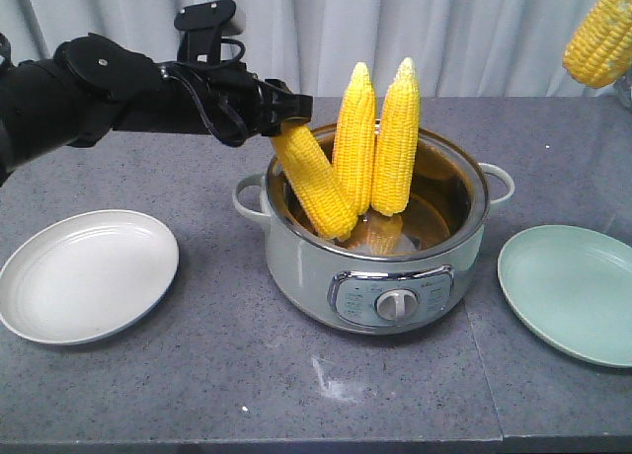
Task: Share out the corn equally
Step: 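Grasp the corn cob nearest the left gripper and lift it out, then lower each held cob onto the plate below its gripper and release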
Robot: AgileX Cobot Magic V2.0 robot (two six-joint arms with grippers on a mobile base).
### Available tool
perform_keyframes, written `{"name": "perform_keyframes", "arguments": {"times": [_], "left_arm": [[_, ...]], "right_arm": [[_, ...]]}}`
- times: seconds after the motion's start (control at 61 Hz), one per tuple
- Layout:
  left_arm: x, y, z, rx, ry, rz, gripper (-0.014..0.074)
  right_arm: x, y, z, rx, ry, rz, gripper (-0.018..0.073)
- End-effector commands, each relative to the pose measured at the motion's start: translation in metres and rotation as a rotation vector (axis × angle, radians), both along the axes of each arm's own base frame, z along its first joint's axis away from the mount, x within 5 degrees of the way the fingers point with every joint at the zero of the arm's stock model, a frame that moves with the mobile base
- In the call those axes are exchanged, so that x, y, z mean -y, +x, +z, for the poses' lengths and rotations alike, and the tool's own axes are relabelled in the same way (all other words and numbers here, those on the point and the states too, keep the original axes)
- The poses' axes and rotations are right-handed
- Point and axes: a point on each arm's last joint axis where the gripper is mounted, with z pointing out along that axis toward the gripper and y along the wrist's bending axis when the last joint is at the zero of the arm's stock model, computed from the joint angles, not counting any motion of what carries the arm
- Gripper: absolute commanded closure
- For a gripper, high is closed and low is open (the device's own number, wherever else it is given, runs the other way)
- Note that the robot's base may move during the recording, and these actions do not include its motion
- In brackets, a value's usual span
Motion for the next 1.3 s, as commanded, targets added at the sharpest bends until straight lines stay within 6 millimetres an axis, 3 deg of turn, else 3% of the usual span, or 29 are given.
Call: {"name": "perform_keyframes", "arguments": {"times": [0.0, 0.131, 0.279, 0.426, 0.59, 0.803, 1.049, 1.279], "left_arm": [[-0.012, -0.022, 0.067, 0.171, -0.106, 0.053, 0.0604], [-0.036, -0.051, 0.119, 0.316, -0.16, 0.11, 0.0604], [-0.085, -0.1, 0.178, 0.486, -0.184, 0.183, 0.0604], [-0.133, -0.134, 0.197, 0.49, -0.087, 0.263, 0.0604], [-0.168, -0.131, 0.168, 0.23, 0.102, 0.348, 0.0603], [-0.195, -0.099, 0.127, 0.016, 0.267, 0.416, 0.0603], [-0.201, -0.056, 0.075, -0.195, 0.297, 0.373, 0.0603], [-0.203, -0.028, 0.033, -0.343, 0.309, 0.337, 0.0603]], "right_arm": [[0.002, -0.015, 0.023, 0.134, 0.013, -0.016, 0.0564], [0.002, -0.027, 0.031, 0.147, 0.032, -0.014, 0.0564], [0.003, -0.04, 0.044, 0.113, 0.022, -0.02, 0.0564], [0.01, -0.055, 0.055, 0.054, 0.011, -0.1, 0.0564], [0.027, -0.05, 0.046, -0.101, -0.053, -0.283, 0.0564], [0.03, -0.001, 0.007, -0.367, -0.083, -0.32, 0.0564], [0.029, 0.071, -0.063, -0.709, -0.119, -0.31, 0.0564], [0.026, 0.116, -0.118, -0.915, -0.141, -0.266, 0.0561]]}}
